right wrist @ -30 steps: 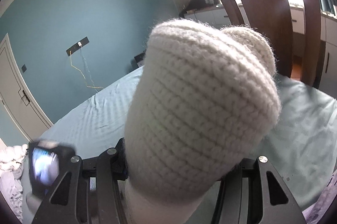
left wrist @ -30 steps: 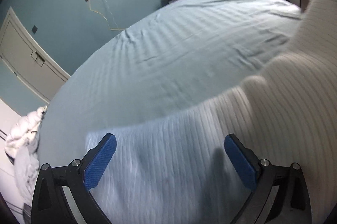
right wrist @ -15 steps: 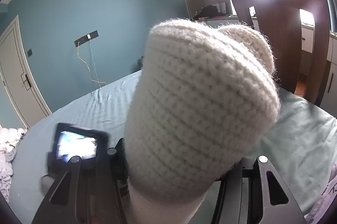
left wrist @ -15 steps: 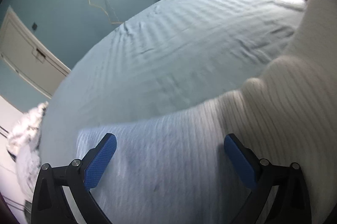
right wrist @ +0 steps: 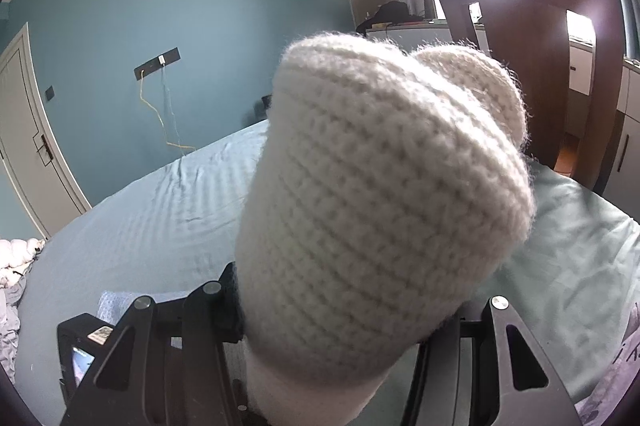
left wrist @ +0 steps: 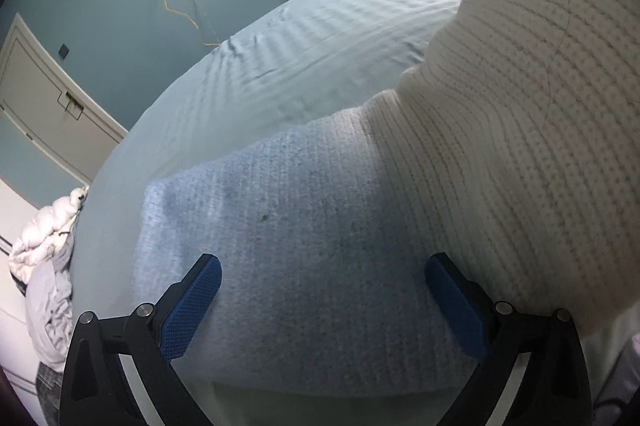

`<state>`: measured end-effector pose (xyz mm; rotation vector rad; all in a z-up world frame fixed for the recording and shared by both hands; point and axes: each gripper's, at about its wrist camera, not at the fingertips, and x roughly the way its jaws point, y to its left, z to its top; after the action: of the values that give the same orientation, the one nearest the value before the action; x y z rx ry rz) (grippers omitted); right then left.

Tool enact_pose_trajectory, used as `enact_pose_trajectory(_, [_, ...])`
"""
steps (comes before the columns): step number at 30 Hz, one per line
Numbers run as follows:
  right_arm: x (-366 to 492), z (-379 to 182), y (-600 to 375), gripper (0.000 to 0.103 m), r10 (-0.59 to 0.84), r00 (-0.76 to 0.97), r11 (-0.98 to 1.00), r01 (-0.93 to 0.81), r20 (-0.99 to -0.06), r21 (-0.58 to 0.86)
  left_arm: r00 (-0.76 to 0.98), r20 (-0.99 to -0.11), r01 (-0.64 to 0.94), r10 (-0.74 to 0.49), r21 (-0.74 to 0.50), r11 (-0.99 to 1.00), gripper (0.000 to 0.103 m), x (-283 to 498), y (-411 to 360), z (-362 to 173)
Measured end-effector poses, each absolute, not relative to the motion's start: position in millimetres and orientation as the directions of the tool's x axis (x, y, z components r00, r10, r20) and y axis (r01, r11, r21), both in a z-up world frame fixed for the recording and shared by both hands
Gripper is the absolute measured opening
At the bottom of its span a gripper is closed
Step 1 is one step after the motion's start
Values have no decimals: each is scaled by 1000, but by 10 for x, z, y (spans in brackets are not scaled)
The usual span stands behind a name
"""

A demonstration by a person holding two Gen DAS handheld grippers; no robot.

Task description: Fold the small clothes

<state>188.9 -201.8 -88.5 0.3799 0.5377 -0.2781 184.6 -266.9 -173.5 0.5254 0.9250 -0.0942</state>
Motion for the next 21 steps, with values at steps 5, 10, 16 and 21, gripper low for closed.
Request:
enact_pose_trajectory(5, [1881, -871, -1982, 47, -158, 828, 899, 346, -538, 268, 637, -762, 313, 118, 396, 864, 103, 1602, -2649, -1705])
enact_pose_trajectory(10, [1884, -877, -1909, 48, -161, 826, 911, 335, -540, 242, 637, -756, 315, 151, 434, 844, 103, 1651, -2766, -1827])
enact_pose_trajectory(16, [1868, -862, -1916, 47, -161, 830, 910, 334, -535, 245, 597, -799, 334, 72, 329, 883, 103, 1714, -2466, -1520])
enact_pose_trajectory(21, [1870, -868, -1857, 47, -178, 826, 919, 333, -536, 209, 550, -834, 293, 54, 253, 922, 103, 1844, -1810, -1238])
